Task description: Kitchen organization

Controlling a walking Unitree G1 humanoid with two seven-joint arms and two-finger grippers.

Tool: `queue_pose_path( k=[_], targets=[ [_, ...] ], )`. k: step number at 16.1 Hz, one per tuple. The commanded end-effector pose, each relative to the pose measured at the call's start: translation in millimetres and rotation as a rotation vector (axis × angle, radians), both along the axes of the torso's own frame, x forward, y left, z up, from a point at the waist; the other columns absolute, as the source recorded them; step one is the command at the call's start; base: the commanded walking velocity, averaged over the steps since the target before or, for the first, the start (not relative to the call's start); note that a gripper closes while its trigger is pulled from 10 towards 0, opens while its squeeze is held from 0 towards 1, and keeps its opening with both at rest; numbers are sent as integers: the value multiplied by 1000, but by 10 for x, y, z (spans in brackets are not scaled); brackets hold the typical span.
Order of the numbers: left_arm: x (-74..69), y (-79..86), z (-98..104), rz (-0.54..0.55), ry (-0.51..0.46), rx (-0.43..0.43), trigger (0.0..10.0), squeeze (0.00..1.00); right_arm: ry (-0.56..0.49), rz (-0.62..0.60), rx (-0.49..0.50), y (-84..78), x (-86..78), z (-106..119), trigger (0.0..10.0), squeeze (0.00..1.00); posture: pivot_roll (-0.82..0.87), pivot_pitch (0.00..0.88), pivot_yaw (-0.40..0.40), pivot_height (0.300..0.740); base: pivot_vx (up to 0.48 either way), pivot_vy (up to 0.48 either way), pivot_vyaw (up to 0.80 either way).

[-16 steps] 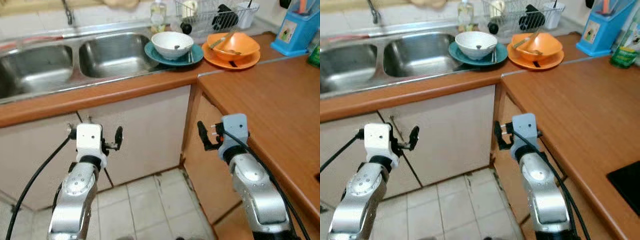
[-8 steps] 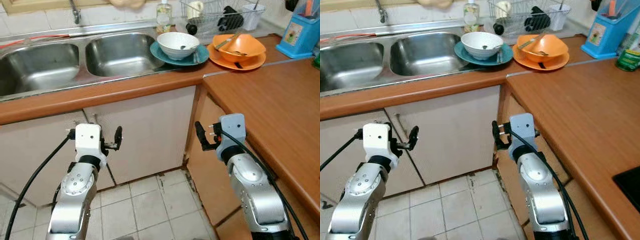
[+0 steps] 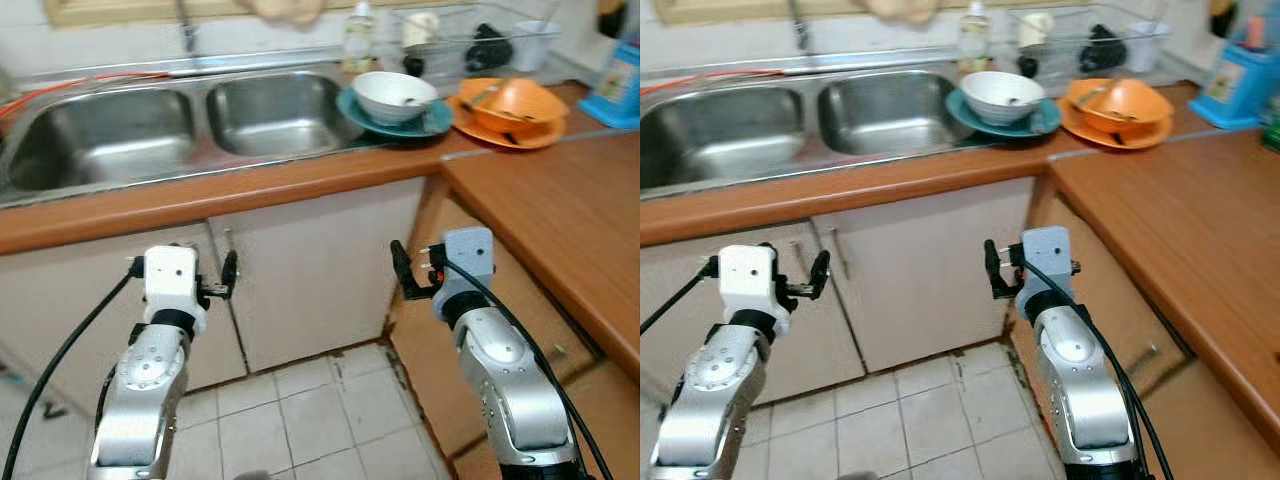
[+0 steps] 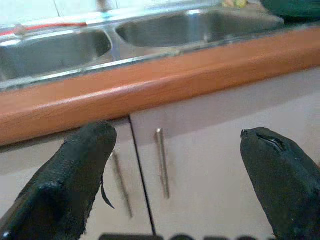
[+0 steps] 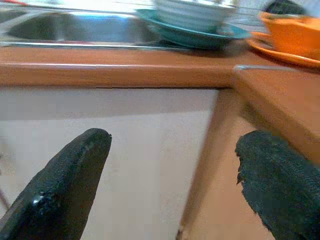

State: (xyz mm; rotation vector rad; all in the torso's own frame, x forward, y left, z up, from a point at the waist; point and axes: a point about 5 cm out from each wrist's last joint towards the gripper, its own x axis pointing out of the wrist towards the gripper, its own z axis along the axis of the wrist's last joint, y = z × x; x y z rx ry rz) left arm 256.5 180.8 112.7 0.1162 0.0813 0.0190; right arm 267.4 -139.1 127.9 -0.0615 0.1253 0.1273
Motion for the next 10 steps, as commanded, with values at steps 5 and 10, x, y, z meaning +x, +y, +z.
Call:
queue_pose_path(
  k=[5, 10],
  targets=[
    [33, 22, 43, 4, -29, -16, 10000, 0, -38, 13, 6, 13, -7, 87, 10000, 1000, -30, 0, 38, 740, 0, 0, 0],
    [26, 6, 78, -35, -30, -108, 10000, 0, -184, 31, 1, 95, 24, 252, 10000, 1000, -28, 0, 43, 740, 0, 0, 0]
  ],
)
